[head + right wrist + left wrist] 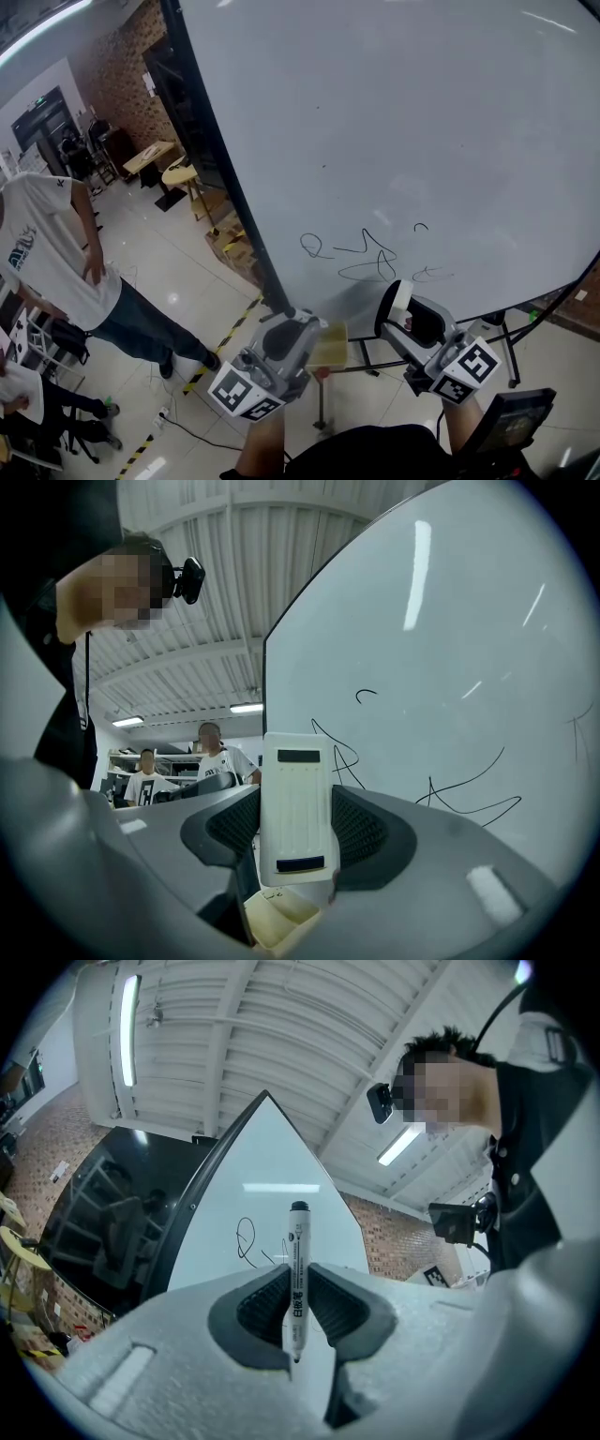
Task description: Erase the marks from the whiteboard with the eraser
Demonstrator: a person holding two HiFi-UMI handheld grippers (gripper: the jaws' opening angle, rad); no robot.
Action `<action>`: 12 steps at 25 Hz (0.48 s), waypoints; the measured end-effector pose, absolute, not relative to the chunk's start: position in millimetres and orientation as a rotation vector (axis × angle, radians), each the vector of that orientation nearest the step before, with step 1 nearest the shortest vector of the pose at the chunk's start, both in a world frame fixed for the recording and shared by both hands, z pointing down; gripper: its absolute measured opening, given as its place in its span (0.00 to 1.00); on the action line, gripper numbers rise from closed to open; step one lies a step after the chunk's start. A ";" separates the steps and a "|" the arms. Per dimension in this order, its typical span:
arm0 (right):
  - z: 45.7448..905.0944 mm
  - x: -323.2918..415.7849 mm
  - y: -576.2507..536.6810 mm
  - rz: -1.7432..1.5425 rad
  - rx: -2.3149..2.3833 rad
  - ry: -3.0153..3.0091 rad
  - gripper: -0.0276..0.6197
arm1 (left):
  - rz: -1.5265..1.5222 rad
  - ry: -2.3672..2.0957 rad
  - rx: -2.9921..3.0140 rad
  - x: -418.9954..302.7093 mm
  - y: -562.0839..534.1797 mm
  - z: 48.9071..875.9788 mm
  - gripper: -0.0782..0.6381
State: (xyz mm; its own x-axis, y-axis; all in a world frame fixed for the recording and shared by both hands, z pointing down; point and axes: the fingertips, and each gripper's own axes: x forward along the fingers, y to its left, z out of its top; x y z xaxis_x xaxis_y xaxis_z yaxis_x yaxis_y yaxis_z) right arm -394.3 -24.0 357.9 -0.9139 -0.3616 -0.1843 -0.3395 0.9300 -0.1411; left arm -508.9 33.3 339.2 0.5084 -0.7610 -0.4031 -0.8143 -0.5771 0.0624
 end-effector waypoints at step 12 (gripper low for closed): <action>360.9 -392.2 -20.4 -0.153 -0.531 2.875 0.41 | 0.600 1.364 -2.603 -507.5 35.4 341.1 0.19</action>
